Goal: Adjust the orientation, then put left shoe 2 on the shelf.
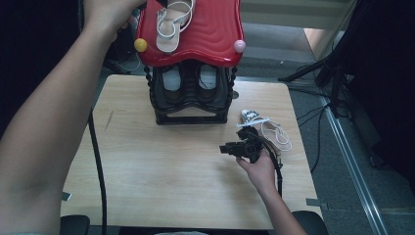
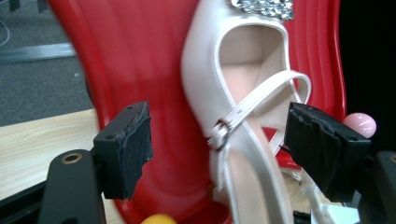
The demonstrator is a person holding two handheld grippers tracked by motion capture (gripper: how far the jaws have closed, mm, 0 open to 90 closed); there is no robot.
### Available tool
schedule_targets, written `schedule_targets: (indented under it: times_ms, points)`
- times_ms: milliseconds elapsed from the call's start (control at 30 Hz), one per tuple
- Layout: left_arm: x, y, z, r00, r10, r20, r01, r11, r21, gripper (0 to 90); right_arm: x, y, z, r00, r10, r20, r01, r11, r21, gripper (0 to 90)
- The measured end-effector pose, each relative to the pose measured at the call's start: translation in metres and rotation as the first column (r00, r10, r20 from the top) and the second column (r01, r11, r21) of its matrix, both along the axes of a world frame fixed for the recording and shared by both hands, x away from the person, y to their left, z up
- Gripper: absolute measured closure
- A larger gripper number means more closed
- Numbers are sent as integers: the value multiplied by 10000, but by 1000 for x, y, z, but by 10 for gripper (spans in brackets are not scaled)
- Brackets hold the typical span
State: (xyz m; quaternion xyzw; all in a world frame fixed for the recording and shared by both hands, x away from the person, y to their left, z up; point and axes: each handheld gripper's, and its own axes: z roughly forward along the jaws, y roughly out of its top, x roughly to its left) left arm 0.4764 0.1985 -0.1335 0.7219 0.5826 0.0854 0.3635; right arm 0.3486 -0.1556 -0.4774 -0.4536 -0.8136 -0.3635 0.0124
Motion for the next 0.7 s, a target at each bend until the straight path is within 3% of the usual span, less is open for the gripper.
schedule_targets:
  times_ms: [100, 433, 700]
  points:
    - [-4, 13, -2, 9999, -56, 91, 59, 9997, -223, 246, 0, -1, 0, 10000, -20, 59, 20, 10000, -4, 652]
    - [-16, 53, -19, 9998, 187, 43, -185, 9991, -386, 248, 1, -4, 2, 9999, -89, 69, 88, 9999, 77, 650]
    - [-26, 87, -46, 9995, 310, -55, -313, 9970, -703, 249, 2, -8, 4, 9997, -233, 73, 232, 9997, 123, 648]
